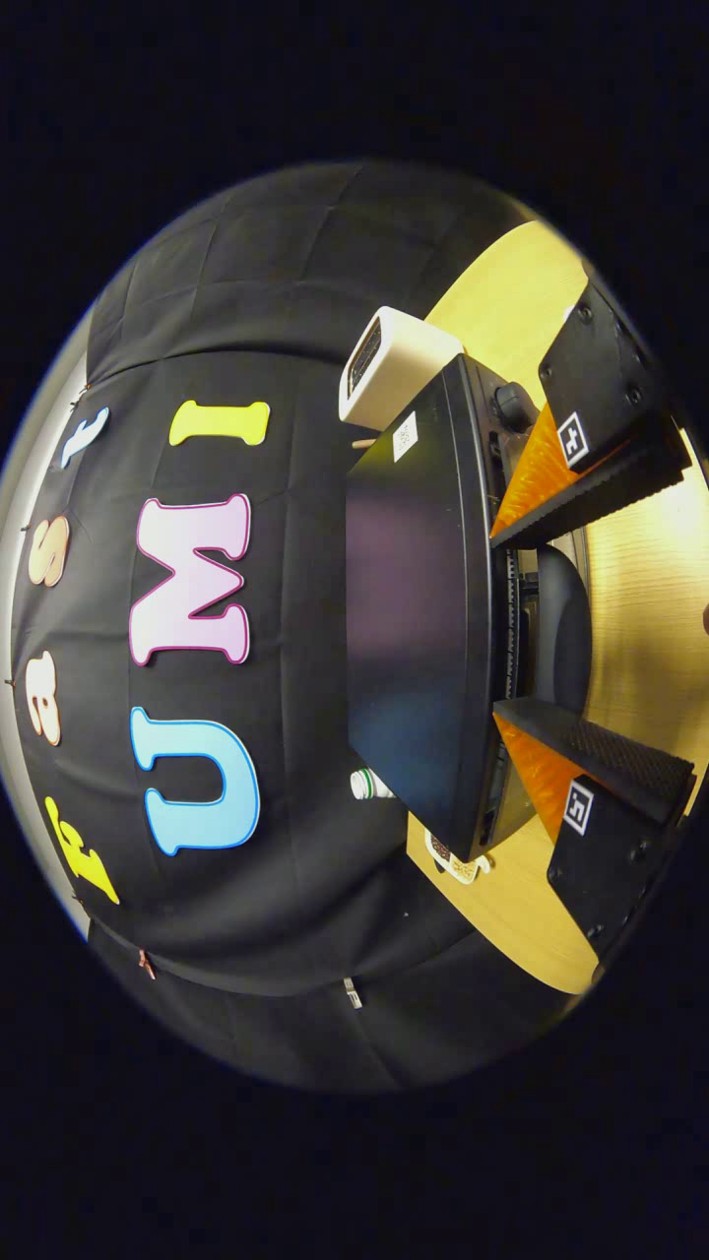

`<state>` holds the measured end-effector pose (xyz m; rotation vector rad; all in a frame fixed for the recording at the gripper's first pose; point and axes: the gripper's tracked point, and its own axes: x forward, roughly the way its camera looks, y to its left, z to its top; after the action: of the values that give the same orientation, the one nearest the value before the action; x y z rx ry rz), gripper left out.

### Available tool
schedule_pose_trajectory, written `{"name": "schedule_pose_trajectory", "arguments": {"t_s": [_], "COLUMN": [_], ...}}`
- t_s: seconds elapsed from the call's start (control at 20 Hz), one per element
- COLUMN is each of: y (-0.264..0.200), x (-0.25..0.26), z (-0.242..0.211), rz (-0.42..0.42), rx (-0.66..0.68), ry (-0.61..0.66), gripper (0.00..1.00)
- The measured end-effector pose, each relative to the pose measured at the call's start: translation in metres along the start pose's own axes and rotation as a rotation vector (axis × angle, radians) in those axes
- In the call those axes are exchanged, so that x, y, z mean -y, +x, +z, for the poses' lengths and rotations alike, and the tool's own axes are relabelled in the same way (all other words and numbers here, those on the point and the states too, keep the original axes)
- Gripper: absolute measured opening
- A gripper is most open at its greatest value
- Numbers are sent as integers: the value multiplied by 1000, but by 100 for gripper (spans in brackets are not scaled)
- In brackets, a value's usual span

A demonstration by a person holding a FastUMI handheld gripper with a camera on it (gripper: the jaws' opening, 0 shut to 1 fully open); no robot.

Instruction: Open the toaster oven, put the food inside, and close the toaster oven door.

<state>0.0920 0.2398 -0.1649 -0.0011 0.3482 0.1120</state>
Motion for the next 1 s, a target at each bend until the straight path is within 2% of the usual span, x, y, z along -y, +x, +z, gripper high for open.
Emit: {"name": "schedule_pose_trajectory", "arguments": {"t_s": [0.35, 0.6, 0.75, 1.0], "y": [-37, -58, -70, -80], "x": [0, -1, -2, 9], "z": [-34, -63, -85, -153], "rz": [9, 25, 35, 44], "rx": [-63, -102, -129, -341], "ry": [20, -7, -66, -59], "gripper": [100, 99, 99, 99]}}
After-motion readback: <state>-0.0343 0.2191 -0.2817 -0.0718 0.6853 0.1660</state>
